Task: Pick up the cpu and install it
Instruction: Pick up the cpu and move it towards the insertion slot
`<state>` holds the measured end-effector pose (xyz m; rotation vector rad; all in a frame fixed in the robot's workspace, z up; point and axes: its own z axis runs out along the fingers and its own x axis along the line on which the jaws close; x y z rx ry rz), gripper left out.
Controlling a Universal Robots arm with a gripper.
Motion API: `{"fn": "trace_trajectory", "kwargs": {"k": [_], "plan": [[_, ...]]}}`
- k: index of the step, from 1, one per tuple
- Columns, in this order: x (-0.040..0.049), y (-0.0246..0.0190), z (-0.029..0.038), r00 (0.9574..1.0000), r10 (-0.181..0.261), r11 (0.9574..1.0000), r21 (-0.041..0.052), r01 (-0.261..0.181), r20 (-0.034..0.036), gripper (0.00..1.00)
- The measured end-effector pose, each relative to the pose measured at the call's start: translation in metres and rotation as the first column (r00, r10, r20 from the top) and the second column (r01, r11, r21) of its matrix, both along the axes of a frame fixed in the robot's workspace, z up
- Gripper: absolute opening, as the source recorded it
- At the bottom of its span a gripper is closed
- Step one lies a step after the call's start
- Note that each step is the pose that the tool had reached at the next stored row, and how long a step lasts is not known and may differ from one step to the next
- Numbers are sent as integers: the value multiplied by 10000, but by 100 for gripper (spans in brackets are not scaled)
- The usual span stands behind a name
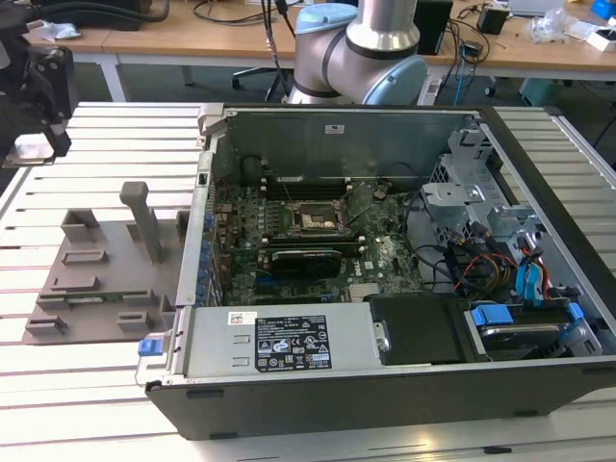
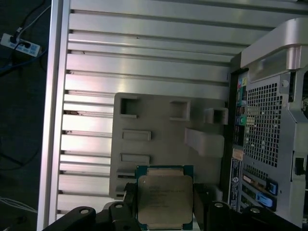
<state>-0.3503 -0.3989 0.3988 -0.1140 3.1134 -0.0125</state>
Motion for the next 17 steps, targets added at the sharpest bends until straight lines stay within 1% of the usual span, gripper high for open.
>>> {"fn": "trace_trajectory", "kwargs": {"k": [2, 3, 5, 9, 11, 17], "plan": [[31, 0, 0, 10000, 0, 10000, 0, 0, 0, 55], [67, 0, 0, 10000, 0, 10000, 0, 0, -1, 55], [176, 0, 0, 10000, 1, 10000, 0, -1, 1, 55], [264, 0, 0, 10000, 0, 10000, 0, 0, 0, 55], [334, 0, 0, 10000, 0, 10000, 0, 0, 0, 55], [442, 0, 0, 10000, 1, 10000, 0, -1, 0, 55]]}}
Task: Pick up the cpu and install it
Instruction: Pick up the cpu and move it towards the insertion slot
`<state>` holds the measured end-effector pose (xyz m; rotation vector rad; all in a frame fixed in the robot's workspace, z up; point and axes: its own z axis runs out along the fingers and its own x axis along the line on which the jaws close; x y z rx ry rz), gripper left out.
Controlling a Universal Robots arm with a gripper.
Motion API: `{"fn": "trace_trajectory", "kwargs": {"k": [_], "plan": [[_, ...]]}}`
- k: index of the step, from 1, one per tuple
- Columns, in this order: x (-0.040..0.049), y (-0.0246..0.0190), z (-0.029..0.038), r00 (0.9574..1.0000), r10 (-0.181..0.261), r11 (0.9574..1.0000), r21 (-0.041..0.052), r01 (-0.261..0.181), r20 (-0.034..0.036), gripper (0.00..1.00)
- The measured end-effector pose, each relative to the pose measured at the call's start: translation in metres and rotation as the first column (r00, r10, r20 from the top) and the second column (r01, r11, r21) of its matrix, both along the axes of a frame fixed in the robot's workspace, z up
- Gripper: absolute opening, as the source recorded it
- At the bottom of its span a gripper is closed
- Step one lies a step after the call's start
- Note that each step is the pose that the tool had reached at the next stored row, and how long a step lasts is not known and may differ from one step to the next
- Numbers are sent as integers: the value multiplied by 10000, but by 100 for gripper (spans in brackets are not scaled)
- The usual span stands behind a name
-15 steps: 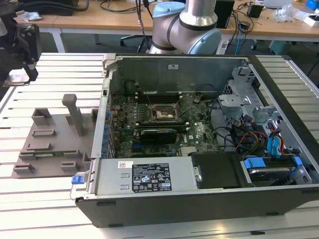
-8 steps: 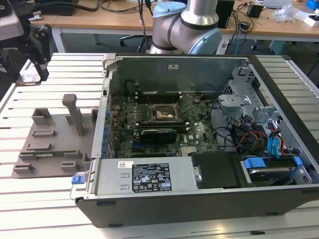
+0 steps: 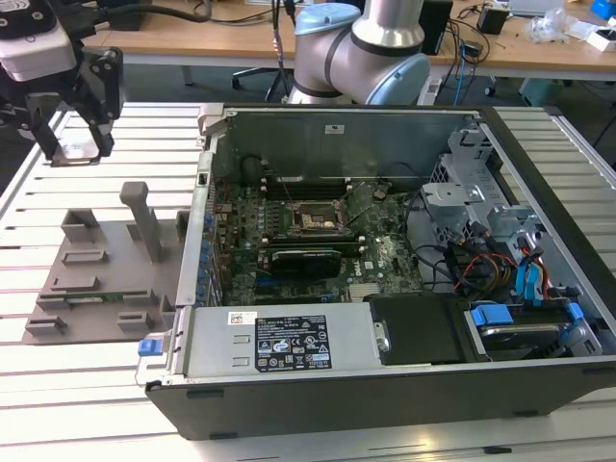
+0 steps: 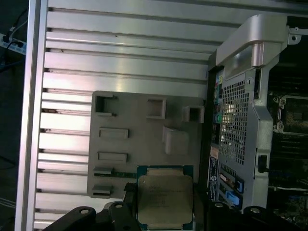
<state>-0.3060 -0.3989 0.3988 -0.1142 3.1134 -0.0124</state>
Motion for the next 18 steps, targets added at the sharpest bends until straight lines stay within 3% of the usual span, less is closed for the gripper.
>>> {"fn": "trace_trajectory", "kwargs": {"k": [2, 5, 14, 18], "plan": [[44, 0, 0, 10000, -1, 10000, 0, 1, -1, 55], [181, 0, 0, 10000, -1, 10000, 0, 1, -1, 55], [367, 0, 0, 10000, -1, 10000, 0, 1, -1, 55], [491, 0, 1, 10000, 0, 10000, -1, 0, -2, 55]]}}
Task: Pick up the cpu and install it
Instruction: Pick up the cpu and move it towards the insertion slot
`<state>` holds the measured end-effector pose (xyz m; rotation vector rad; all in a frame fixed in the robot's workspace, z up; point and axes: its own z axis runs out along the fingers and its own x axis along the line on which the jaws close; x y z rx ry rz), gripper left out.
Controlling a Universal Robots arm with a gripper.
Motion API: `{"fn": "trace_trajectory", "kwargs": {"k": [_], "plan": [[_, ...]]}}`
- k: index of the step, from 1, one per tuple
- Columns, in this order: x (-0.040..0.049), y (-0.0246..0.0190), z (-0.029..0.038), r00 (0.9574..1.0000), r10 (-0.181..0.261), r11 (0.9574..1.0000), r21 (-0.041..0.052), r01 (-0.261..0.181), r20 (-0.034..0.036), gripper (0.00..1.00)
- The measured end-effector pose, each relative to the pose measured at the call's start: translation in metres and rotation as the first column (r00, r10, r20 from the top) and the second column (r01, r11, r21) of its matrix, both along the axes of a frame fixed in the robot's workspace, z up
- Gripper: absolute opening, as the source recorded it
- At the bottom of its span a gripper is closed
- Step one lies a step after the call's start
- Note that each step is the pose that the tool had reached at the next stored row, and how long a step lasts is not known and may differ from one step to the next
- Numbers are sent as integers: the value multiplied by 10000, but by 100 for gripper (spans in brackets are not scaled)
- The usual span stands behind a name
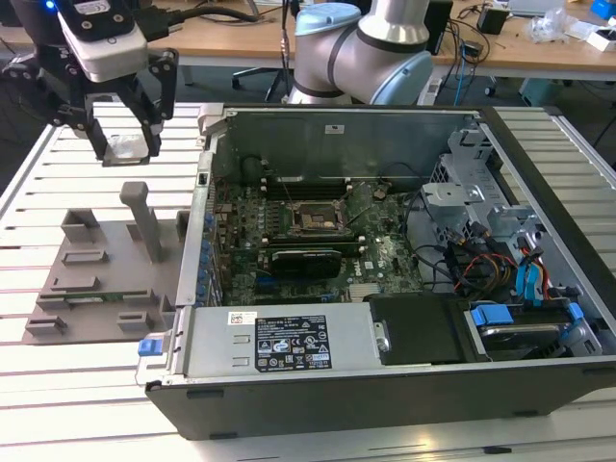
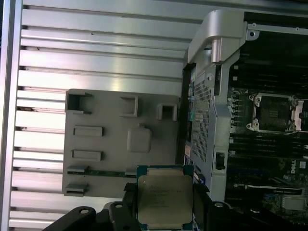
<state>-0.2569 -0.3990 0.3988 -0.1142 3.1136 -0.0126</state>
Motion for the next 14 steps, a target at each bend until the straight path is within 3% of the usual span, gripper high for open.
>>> {"fn": "trace_trajectory", "kwargs": {"k": [14], "plan": [[290, 0, 0, 10000, -1, 10000, 1, 1, -3, 55]]}}
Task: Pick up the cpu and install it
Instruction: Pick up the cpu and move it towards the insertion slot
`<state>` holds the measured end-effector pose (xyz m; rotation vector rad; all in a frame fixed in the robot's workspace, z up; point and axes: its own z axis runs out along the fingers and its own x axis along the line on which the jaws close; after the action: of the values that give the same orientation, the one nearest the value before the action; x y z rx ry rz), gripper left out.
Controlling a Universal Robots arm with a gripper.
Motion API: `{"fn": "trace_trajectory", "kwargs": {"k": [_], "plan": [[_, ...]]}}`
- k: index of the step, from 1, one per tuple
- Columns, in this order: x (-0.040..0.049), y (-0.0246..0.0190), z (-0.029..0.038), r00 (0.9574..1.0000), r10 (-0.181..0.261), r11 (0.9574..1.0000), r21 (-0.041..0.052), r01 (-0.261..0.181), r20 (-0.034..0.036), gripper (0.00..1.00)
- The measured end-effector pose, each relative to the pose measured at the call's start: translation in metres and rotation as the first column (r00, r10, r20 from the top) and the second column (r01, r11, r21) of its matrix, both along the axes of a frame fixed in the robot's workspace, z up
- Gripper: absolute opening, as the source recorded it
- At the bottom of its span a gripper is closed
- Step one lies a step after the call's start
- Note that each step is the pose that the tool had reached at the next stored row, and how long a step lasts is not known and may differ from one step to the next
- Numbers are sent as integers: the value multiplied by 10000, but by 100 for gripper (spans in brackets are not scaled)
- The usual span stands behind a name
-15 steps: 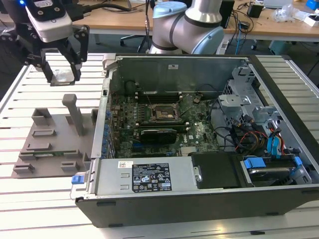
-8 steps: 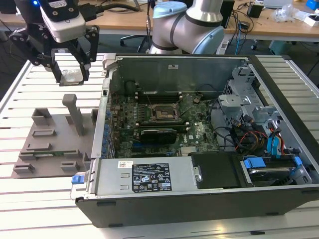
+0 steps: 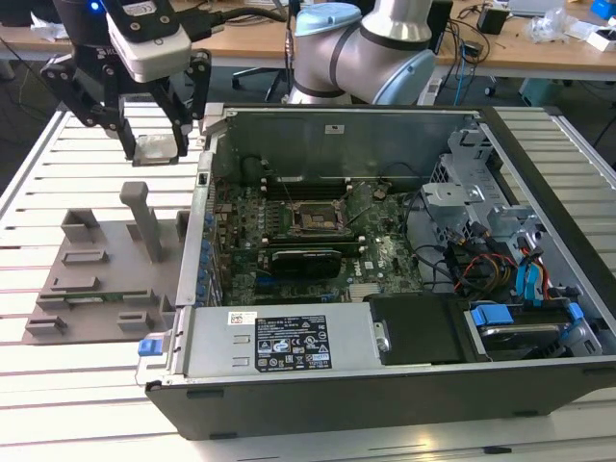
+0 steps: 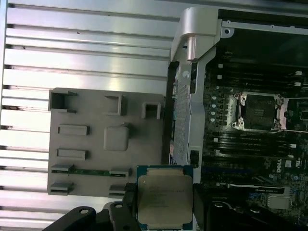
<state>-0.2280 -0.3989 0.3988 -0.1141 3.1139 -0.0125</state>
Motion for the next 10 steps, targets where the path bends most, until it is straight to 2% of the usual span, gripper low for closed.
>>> {"fn": "trace_trajectory", "kwargs": {"k": [10], "plan": [[181, 0, -1, 10000, 0, 10000, 1, 0, -1, 55]]}}
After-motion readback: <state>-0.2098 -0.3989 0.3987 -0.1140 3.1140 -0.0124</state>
